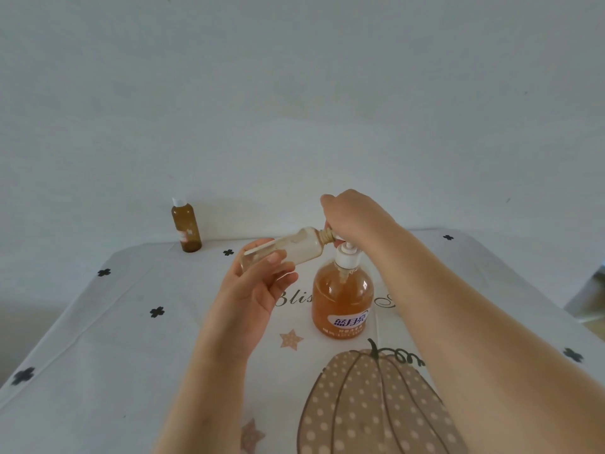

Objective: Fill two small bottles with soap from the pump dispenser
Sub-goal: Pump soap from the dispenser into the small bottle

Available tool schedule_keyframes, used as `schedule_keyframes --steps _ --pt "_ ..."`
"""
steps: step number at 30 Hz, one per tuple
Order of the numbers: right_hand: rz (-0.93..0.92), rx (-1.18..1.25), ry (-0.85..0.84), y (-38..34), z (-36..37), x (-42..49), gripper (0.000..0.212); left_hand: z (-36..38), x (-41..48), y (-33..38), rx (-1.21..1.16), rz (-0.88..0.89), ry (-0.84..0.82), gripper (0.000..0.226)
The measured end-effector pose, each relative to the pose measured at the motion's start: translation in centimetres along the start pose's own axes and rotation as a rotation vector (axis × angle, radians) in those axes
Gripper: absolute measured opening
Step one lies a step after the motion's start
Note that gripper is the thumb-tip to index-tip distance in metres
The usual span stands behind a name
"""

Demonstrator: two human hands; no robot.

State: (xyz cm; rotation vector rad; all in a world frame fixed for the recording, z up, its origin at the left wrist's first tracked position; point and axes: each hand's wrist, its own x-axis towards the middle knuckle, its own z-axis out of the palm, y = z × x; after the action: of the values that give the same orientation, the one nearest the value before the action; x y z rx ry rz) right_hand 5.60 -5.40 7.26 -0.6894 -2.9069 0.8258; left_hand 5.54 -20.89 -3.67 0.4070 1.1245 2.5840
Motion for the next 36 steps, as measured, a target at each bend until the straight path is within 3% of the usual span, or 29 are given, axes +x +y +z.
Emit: schedule_keyframes --steps 13,19,24,27,28,31,33,36 --pt "-0.035 -0.08 -0.006 0.0 -0.2 -0.4 0.027 0.4 1.5 2.2 0.12 -0.046 -0.064 0.023" --pt "-0.081 -0.08 0.029 0.3 0.0 -0.3 0.028 0.1 1.6 1.7 0.105 -0.071 -0.078 0.026" --pt "-0.07 -0.059 0.044 0.3 0.8 -0.2 0.032 -0.4 1.6 0.8 0.065 -0.036 -0.103 0.042" --pt "-0.053 0.006 0.101 0.4 1.2 0.2 0.046 -0.6 1.8 0.8 0.093 -0.014 -0.101 0.05" --pt "-0.044 -0.001 0.112 0.5 1.3 0.2 0.05 -0.7 1.8 0.8 0.094 -0.012 -0.101 0.051" --pt "-0.021 0.042 0.109 0.9 1.5 0.6 0.039 -0.8 1.6 0.6 0.096 -0.015 -0.094 0.041" --pt "0.0 0.105 0.12 1.0 1.5 0.8 0.051 -0.9 1.4 0.6 0.087 -0.019 -0.092 0.037" --pt "-0.007 0.113 0.121 1.0 1.6 1.0 0.053 -0.7 1.2 0.7 0.089 -0.01 -0.089 0.052"
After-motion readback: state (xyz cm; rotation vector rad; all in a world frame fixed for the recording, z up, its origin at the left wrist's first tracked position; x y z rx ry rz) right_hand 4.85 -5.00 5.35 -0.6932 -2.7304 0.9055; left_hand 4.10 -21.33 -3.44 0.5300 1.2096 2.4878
